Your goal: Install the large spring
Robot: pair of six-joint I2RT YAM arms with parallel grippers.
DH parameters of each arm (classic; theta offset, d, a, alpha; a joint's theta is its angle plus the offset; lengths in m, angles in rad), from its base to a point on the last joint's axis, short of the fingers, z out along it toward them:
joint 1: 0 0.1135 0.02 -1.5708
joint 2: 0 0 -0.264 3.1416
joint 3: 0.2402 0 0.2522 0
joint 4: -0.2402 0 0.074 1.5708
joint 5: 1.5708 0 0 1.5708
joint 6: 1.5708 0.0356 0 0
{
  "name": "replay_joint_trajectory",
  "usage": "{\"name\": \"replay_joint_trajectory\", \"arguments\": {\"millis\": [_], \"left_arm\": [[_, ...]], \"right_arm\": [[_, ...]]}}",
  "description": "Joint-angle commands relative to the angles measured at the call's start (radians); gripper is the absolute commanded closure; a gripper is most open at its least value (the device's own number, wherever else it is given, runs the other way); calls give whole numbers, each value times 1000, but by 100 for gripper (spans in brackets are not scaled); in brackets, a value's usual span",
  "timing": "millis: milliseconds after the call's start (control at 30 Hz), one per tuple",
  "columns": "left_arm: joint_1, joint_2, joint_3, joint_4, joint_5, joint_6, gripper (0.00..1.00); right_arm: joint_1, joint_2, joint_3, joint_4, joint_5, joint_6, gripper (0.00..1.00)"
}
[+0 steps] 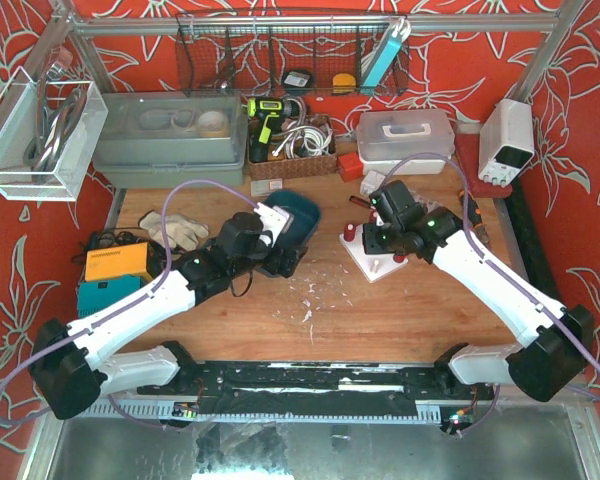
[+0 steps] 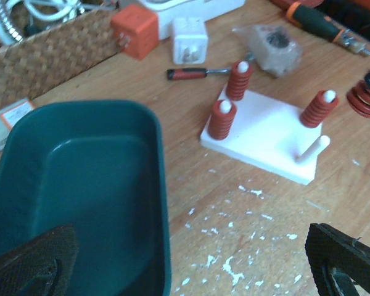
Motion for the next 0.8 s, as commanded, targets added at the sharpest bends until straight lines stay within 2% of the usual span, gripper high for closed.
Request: {"name": "replay_joint_trajectory", "arguments": {"millis": [0, 333, 767], "left_arm": [[-2, -23, 34, -117, -93, -69, 0], [-2, -141, -5, -141, -125, -67, 0], [-2, -149, -4, -150, -117, -56, 0]], "right_arm": [[-6, -4, -84, 32, 133, 7, 100], [-6, 9, -216, 168, 149, 13, 100], [-7, -5, -315, 241, 185, 18, 100]]}}
